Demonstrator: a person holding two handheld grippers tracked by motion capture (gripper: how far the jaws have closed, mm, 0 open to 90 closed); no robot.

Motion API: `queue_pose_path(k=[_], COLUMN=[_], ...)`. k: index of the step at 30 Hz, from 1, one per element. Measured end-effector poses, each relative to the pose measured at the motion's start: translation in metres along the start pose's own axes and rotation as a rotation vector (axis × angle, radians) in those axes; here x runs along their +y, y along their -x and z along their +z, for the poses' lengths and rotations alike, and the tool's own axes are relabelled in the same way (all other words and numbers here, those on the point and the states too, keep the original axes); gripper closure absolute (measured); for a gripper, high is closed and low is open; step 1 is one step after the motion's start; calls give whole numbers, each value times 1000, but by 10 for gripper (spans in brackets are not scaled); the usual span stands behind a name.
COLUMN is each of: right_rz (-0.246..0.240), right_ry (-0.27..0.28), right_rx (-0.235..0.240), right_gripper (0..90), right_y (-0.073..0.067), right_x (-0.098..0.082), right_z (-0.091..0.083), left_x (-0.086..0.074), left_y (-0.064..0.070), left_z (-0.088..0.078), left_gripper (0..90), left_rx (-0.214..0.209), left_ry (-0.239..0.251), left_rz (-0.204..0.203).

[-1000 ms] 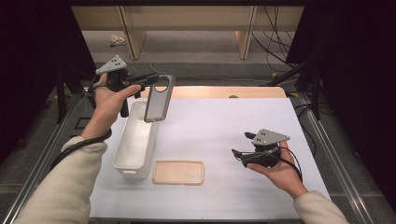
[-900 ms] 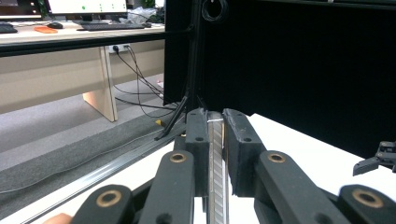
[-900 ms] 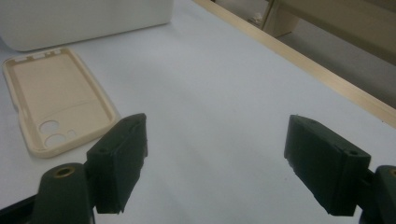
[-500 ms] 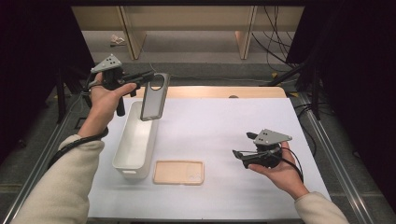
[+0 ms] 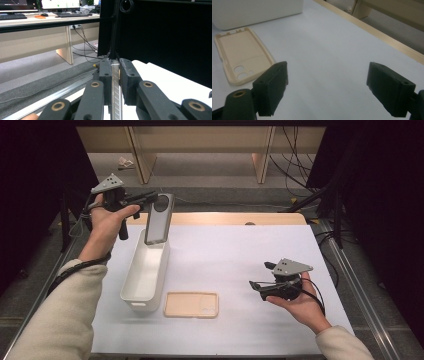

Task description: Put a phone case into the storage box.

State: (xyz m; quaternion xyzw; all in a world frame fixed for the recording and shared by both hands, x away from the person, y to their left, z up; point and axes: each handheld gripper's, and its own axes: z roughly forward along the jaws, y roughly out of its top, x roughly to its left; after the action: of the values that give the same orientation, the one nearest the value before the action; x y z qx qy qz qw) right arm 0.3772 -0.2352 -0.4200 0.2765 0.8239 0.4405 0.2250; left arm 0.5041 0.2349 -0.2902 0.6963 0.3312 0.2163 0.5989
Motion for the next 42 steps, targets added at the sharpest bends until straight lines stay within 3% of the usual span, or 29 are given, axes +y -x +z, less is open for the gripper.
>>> queue_pose_path(k=[29,42], right_rz=[8,8], right_ry=[0,-2], right_rx=[2,6], right_gripper=[184,184], right_y=[1,1], right_x=[-1,-1], right_z=[0,0], left_x=[-14,-29], left_y=[-32,-40], left_z=[14,21], left_gripper=[800,800], left_rx=[43,57], left_ry=[-38,-62], left_rz=[-41,-57])
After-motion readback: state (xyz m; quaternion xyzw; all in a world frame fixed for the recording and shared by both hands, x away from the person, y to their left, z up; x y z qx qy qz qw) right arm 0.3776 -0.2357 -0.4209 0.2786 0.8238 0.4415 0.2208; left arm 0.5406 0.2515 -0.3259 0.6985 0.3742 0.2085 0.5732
